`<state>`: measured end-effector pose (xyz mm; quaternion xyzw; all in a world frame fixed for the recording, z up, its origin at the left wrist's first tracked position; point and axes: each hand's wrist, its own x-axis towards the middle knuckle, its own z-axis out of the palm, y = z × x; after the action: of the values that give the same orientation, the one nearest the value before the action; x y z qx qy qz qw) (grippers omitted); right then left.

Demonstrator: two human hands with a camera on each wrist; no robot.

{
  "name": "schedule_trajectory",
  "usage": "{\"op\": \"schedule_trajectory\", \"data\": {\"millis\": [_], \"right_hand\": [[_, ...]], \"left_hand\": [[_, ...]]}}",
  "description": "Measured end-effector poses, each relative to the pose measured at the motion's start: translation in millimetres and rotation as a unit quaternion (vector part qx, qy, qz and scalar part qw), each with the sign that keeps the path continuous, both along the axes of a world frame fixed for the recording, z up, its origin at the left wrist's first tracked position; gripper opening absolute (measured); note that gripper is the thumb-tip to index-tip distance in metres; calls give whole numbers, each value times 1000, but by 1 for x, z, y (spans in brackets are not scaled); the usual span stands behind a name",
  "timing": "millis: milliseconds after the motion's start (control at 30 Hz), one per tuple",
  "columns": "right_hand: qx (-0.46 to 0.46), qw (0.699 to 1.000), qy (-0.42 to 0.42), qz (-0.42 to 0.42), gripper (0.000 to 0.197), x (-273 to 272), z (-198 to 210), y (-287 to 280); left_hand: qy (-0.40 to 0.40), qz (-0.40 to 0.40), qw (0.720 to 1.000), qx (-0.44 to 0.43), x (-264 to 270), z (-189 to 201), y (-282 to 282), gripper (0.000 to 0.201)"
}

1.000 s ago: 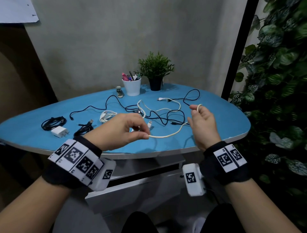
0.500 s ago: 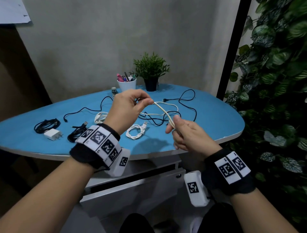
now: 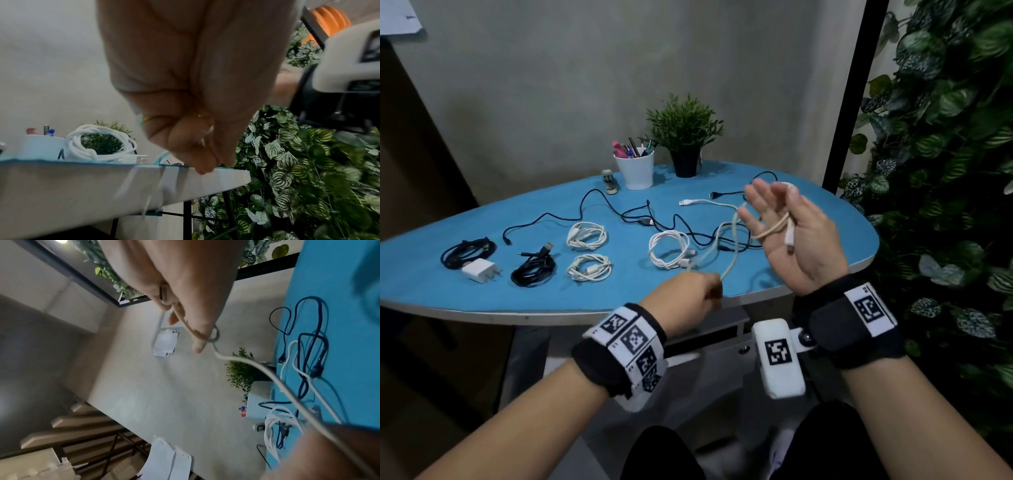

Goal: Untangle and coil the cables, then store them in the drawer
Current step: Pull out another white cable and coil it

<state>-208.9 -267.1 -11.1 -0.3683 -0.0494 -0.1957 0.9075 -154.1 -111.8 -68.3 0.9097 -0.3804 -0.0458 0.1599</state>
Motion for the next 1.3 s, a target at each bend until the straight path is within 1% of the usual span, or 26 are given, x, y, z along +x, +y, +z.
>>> {"op": "schedule_trajectory", "data": {"millis": [67, 167, 233, 267, 333, 400, 500, 533, 633, 733, 800, 933, 967, 1000, 1067, 1133, 1200, 1233, 1300], "right_hand": [[22, 997, 30, -70, 22, 4, 0, -8], [7, 990, 60, -124, 17, 8, -3, -15], [-49, 984, 80, -151, 18, 10, -7, -13], [-99, 976, 95, -171, 19, 11, -10, -11], [-218, 944, 123, -217, 18, 12, -17, -9], [-328, 902, 145, -240, 17, 13, -25, -8], [-468, 837, 176, -224, 16, 14, -30, -9], [-498, 824, 179, -205, 16, 14, -30, -9], [-517, 828, 169, -140, 14, 9, -29, -4], [-516, 833, 149, -134, 16, 5, -28, 1], [-513, 836, 138, -135, 17, 5, -29, 2], [-551, 817, 121, -119, 18, 2, -31, 1], [-547, 821, 118, -110, 20, 1, -30, 1], [-530, 835, 113, -94, 24, -1, -28, 2], [-493, 863, 97, -41, 35, -6, -24, 4], [-485, 870, 90, 10, 42, -11, -21, 6], [-470, 878, 84, 32, 43, -13, -21, 7], [-448, 890, 78, 35, 44, -13, -21, 6], [-373, 924, 65, 42, 43, -13, -17, 6]], "left_hand": [[4, -36, 999, 21, -6, -7, 3, 12], [3, -72, 997, -19, -10, -10, 9, 17], [7, -91, 994, -56, -7, -9, 13, 18], [5, -101, 992, -80, -5, -8, 15, 18], [-13, -118, 982, -144, 1, -4, 16, 15], [-52, -131, 969, -204, 4, 3, 16, 14], [-88, -142, 953, -253, 5, 15, 15, 18], [-94, -142, 949, -265, 5, 19, 15, 18], [-115, -118, 937, -307, 10, 29, 15, 18], [-117, -77, 925, -352, 18, 39, 14, 17], [-146, -58, 920, -358, 21, 47, 13, 18], [-210, -14, 911, -356, 28, 64, 13, 16], [-222, 2, 908, -355, 31, 66, 13, 15], [-226, 21, 908, -353, 34, 67, 13, 15], [-203, 62, 918, -335, 40, 64, 14, 15], [-152, 92, 939, -296, 43, 57, 14, 16], [-106, 106, 955, -254, 41, 48, 12, 18], [-85, 109, 961, -241, 38, 44, 9, 19], [-50, 109, 968, -219, 30, 36, 3, 18]]}}
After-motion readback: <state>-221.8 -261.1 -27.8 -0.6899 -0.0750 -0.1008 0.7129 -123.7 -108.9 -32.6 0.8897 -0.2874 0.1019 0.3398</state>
